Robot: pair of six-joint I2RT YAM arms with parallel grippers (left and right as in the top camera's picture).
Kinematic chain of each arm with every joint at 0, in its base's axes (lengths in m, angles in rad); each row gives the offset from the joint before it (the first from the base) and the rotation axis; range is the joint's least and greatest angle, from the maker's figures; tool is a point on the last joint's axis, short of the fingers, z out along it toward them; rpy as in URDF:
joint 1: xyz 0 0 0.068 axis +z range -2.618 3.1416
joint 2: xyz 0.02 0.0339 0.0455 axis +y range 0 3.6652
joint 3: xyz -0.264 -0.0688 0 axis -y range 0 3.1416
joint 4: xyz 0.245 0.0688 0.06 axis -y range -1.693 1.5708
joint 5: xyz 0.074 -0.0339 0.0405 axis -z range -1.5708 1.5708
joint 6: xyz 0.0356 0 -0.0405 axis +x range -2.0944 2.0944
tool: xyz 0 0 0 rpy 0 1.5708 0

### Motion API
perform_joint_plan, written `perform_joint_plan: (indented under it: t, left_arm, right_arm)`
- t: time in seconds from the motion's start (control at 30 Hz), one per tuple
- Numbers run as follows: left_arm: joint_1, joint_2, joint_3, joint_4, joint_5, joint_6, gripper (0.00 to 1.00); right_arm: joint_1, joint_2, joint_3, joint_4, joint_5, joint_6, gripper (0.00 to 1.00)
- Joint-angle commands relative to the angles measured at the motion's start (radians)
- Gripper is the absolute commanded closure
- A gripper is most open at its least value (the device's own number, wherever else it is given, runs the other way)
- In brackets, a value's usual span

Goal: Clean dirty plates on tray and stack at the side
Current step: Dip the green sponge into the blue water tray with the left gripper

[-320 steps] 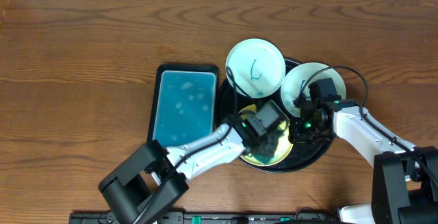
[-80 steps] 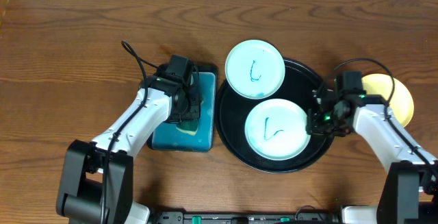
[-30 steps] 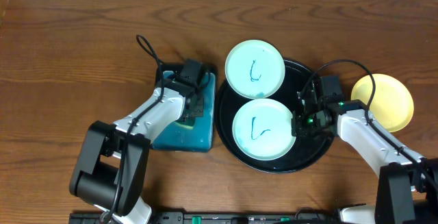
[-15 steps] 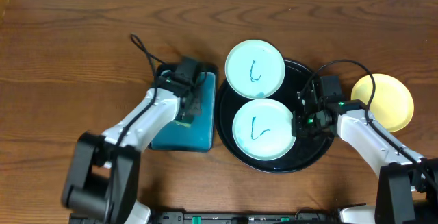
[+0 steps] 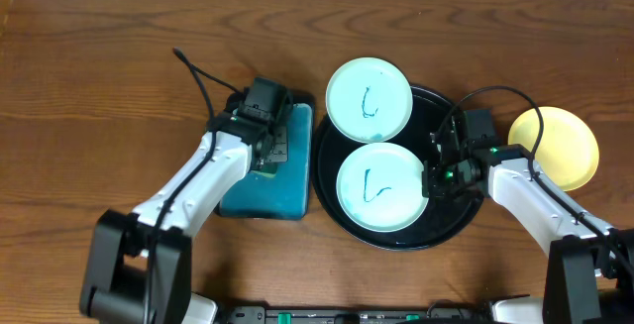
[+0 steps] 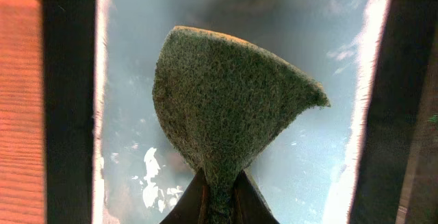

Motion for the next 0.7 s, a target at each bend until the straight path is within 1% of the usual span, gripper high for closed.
perform_joint_plan:
  t: [0.0, 0.2, 0.33, 0.5, 0.67]
  left_arm:
    - [0.005, 0.066, 0.005, 0.003, 0.002, 0.016, 0.92]
    - [0.005, 0.16, 0.005, 0.01, 0.002, 0.016, 0.92]
    - [0.005, 0.186, 0.005, 0.008, 0.002, 0.016, 0.92]
    - [0.005, 0.149, 0.005, 0.008, 0.002, 0.017, 0.92]
    - [0.006, 0.054, 0.005, 0.009, 0.002, 0.017, 0.93]
  right_arm:
    - [0.01, -0.01, -0.005, -0.001, 0.003, 0.012, 0.99]
    - [0.01, -0.01, -0.005, -0.001, 0.003, 0.012, 0.99]
    - [0.01, -0.01, -0.005, -0.001, 0.003, 0.012, 0.99]
    - [0.01, -0.01, -0.005, -0.002, 0.003, 0.012, 0.99]
    - [0.01, -0.01, -0.005, -0.003, 0.003, 0.012, 0.99]
